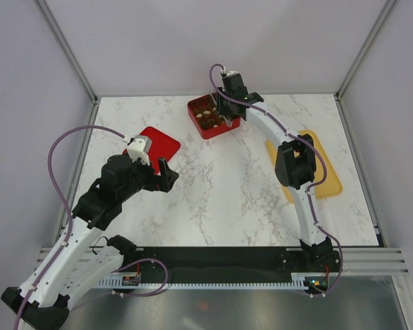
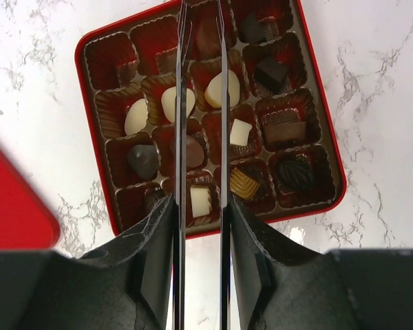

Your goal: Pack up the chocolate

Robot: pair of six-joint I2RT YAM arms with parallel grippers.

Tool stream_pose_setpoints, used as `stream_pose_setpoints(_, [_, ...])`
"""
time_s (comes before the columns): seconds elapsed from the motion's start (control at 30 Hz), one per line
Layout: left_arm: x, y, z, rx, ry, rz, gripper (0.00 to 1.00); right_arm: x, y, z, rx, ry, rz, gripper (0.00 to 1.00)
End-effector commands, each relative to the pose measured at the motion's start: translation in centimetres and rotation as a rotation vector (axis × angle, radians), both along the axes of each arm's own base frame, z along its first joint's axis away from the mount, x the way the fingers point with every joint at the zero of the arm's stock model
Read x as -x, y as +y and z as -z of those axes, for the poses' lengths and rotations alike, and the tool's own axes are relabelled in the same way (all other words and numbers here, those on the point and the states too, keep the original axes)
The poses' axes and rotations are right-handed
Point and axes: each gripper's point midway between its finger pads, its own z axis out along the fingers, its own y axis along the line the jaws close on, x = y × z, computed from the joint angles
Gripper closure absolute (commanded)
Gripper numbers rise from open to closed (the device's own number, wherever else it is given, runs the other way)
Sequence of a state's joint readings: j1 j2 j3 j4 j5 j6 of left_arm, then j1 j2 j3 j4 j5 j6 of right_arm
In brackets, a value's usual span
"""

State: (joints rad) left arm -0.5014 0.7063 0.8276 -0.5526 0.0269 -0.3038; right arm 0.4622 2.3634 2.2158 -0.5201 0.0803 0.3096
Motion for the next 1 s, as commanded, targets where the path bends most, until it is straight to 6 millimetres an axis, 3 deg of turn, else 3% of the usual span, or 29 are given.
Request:
stream_pose_setpoints(0.0, [-0.2, 0.4, -0.2, -0.032, -0.027, -0.004, 0.00, -2.1, 0.6, -3.3, -0.028, -0.119, 0.014, 0.57])
stream_pose_setpoints(0.43, [-0.4, 0.4, -0.1, -0.037, -0.019, -0.004, 0.00, -2.4, 0.5, -2.8, -0.010, -0.122, 0.010, 0.55])
stream_pose_setpoints(0.6, [-0.4, 0.4, -0.1, -0.038, -0.022, -0.005, 0.00, -1.8, 0.2, -4.0, -0.006, -0.130, 0.001, 0.55])
stream_pose_setpoints(0.63, [-0.4, 0.4, -0.1, -0.038, -0.020, -0.004, 0.00, -1.5, 0.1, -5.2, -0.008, -0.145, -0.002, 0.56])
stream_pose_setpoints(0.8, [-0.3, 0.4, -0.1, -0.036, -0.022, -0.005, 0.00, 1.5, -2.3, -6.5, 0.036, -0.128, 0.035, 0.57])
stream_pose_setpoints(0.83, [-0.3, 0.5, -0.2, -0.036, -0.026, -0.005, 0.00, 2.5, -3.1, -8.9, 0.025, -0.158, 0.048, 0.57])
stream_pose_setpoints(0.87, [-0.2, 0.5, -0.2, -0.034, -0.023, -0.006, 0.00, 3.7, -3.9, -7.4, 0.051, -0.121, 0.054, 0.57])
stream_pose_setpoints(0.9, [-0.2, 0.5, -0.2, -0.032, -0.026, -0.006, 0.00, 4.5, -4.5, -7.6, 0.057, -0.119, 0.071, 0.57])
stream_pose_setpoints(0.93, [-0.2, 0.5, -0.2, -0.033, -0.024, -0.006, 0.00, 5.7, -5.2, -9.9, 0.039, -0.146, 0.075, 0.58])
stream_pose_setpoints(0.97, [-0.2, 0.5, -0.2, -0.032, -0.026, -0.006, 0.00, 7.2, -5.8, -8.1, 0.054, -0.102, 0.073, 0.58])
